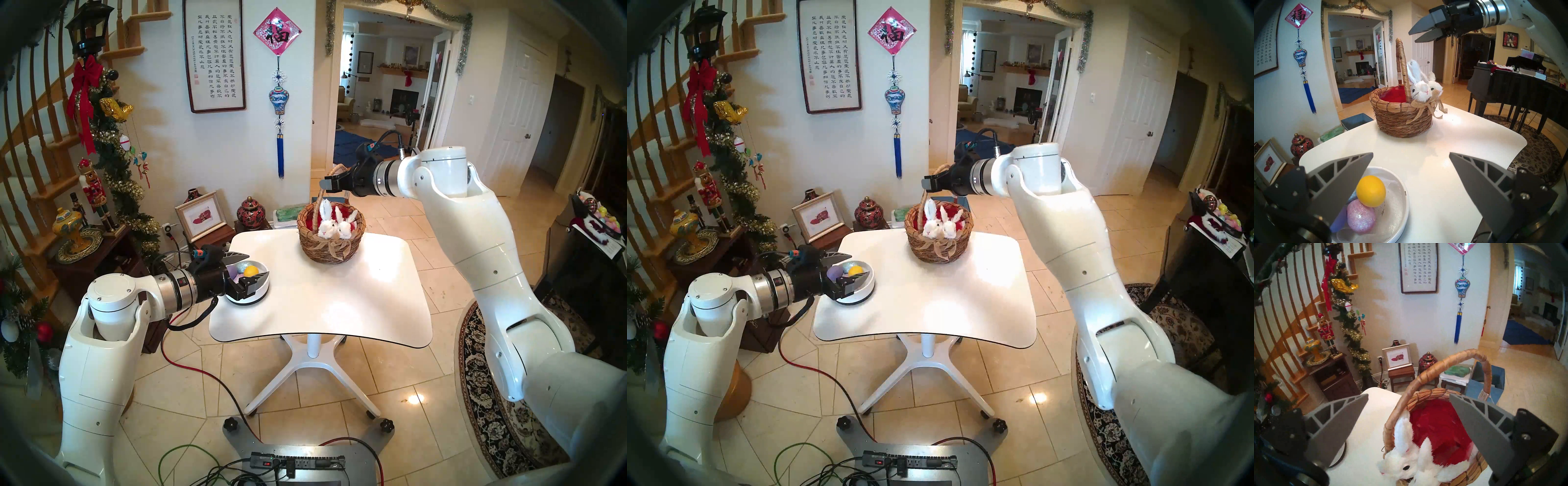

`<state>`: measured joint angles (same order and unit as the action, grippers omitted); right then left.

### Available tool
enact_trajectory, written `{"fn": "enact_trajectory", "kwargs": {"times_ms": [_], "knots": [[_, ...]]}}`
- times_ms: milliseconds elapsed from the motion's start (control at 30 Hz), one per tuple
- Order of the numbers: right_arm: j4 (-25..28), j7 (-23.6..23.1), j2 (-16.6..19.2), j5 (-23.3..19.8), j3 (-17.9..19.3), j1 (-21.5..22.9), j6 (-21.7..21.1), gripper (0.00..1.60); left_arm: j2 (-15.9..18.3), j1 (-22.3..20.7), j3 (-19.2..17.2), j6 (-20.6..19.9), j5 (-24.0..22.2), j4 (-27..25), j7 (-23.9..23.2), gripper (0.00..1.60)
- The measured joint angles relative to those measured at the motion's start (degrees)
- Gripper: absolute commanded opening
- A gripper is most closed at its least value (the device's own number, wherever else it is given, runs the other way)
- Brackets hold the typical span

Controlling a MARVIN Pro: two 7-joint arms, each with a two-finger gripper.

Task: Put easter egg into basket

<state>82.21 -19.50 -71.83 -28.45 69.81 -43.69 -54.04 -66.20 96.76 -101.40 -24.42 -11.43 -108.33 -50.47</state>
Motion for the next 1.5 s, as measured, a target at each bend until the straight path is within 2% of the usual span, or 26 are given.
{"fn": "enact_trajectory", "kwargs": {"times_ms": [267,833,1133,1500], "knots": [[-5.01,0.3,-2.87,1.59,-0.26,4.03,-1.08,1.6,0.0,0.0,0.0,0.0,0.0,0.0,0.0,1.6],[-15.7,2.04,-5.88,3.78,-6.55,11.44,-1.1,1.6,0.0,0.0,0.0,0.0,0.0,0.0,0.01,1.6],[-17.66,3.51,-6.03,2.59,-8.04,13.18,-1.1,1.6,0.0,0.0,0.0,0.0,0.0,0.0,0.01,1.6],[-17.89,6.46,-5.59,-1.33,-9.64,14.34,-1.1,1.6,0.0,0.0,0.0,0.0,0.0,0.0,0.01,1.6]]}}
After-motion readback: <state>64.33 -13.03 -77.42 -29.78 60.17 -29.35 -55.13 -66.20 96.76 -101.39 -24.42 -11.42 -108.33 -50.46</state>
